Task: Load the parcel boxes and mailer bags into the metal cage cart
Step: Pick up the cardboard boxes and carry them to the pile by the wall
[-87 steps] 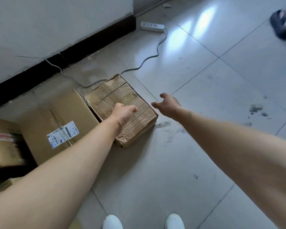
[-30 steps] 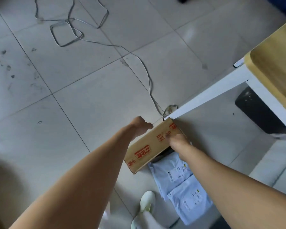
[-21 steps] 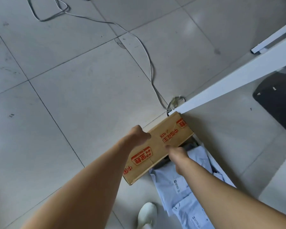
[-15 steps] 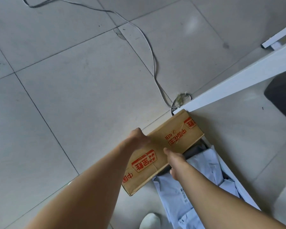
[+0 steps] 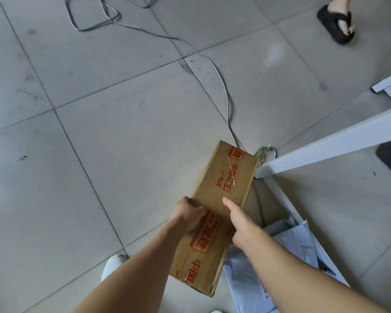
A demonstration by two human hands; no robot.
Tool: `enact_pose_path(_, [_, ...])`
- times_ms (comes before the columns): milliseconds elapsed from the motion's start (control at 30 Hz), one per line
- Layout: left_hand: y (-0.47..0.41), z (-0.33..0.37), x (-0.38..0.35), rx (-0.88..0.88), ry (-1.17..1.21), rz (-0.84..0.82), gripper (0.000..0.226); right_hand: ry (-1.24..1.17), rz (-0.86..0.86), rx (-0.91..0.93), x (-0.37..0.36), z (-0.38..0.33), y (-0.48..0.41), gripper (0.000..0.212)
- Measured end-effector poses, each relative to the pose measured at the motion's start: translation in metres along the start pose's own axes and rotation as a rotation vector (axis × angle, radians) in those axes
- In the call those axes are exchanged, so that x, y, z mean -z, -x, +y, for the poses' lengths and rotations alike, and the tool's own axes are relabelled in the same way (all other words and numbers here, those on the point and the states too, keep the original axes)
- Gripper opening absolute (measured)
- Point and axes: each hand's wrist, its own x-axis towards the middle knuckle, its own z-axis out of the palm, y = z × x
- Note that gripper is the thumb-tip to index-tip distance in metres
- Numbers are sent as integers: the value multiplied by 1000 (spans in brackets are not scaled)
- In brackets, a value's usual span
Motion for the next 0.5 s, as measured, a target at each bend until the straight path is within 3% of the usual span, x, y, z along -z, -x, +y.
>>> enact_pose_path(67, [27,2,34,1,120,61,33,101,-22,42,-27,-24,57,110])
enact_pose_path(200, [96,15,128,-41,319,221,24,327,-42,224,-95,-71,206,81])
enact_pose_path(500, [280,-12,389,-71,834,561,33,743,-273,732,-307,-117,464,81])
